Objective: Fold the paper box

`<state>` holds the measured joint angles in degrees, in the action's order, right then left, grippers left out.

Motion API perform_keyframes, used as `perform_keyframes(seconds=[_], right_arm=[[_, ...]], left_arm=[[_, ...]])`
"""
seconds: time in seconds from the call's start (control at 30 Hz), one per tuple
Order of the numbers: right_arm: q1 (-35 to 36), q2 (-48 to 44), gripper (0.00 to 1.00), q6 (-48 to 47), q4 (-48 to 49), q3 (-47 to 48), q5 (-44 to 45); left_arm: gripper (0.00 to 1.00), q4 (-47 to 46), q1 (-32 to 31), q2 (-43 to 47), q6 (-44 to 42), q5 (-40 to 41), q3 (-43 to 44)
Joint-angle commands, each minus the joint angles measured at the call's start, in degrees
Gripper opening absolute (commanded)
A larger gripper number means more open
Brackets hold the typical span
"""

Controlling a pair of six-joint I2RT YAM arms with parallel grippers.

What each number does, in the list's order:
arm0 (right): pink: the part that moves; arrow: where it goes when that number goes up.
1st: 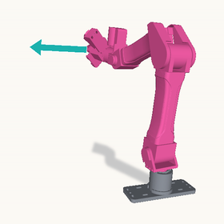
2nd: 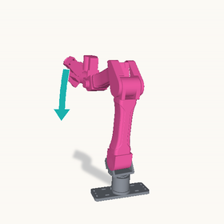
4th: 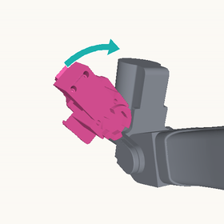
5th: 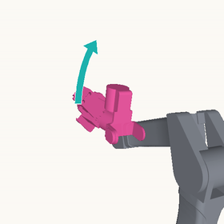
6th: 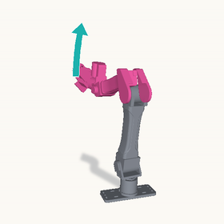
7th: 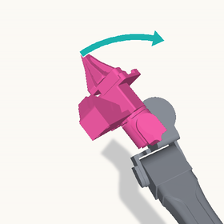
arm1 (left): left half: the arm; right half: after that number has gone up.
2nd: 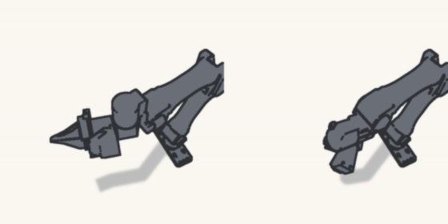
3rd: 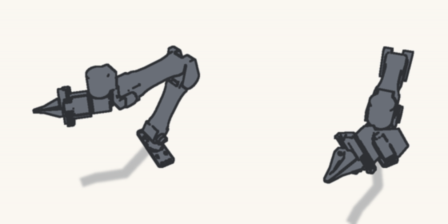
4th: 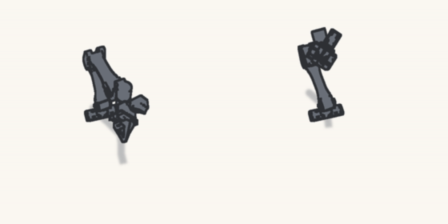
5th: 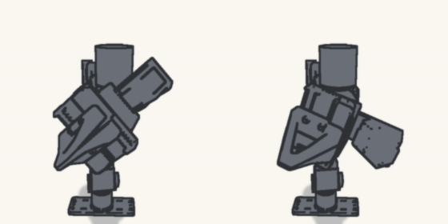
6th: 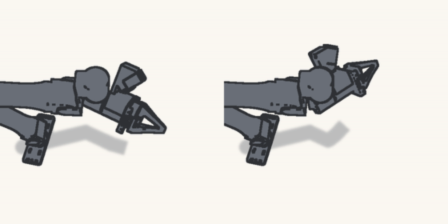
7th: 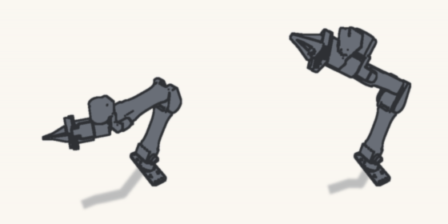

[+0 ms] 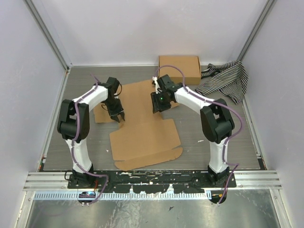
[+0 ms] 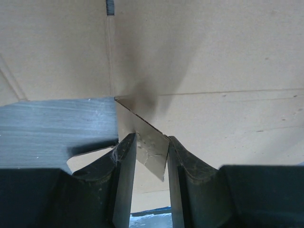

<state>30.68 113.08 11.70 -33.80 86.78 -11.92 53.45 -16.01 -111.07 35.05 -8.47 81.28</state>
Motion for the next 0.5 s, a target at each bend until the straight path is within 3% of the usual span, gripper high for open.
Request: perform_keyframes(seconds=[0.0, 0.47], right_arm=[[1.08, 1.6, 0.49, 0.01, -0.04, 2.07, 0.39], [4.74, 7.1, 0.51, 1.33, 0.42, 1.5, 1.6]], left_arm=[[0.38, -1.53, -0.7, -2.8, 1.15, -0.91, 2.41], [0.38, -3.02, -2.27, -8.67, 0.93, -0.3, 0.5]])
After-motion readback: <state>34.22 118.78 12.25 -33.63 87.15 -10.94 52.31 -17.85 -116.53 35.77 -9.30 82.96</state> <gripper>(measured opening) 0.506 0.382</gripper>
